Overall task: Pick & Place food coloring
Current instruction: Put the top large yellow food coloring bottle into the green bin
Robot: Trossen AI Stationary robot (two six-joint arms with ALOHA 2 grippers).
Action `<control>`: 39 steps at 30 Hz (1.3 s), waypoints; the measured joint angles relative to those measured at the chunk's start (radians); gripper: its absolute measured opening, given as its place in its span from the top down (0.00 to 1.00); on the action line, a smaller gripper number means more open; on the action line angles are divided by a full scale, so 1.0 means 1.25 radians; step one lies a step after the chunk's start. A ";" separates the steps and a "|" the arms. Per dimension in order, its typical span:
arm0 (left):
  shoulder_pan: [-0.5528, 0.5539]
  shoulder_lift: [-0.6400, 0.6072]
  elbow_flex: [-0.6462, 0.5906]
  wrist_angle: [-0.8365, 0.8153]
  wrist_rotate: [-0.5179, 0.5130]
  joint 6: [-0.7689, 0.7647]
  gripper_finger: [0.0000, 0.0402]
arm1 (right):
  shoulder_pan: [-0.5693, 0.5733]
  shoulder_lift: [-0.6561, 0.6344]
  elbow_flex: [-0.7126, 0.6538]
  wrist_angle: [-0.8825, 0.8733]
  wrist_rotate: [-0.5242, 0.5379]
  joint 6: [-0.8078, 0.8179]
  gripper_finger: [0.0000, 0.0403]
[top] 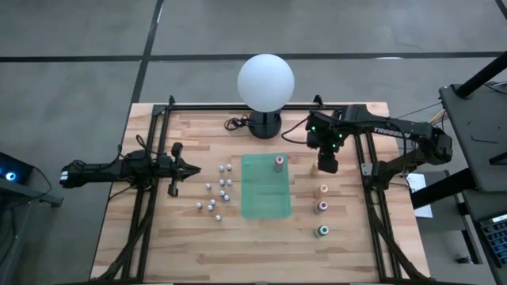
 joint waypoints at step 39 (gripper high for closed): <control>0.000 0.000 0.000 0.000 0.000 0.000 1.00 | 0.032 0.000 -0.124 0.137 0.001 -0.210 0.37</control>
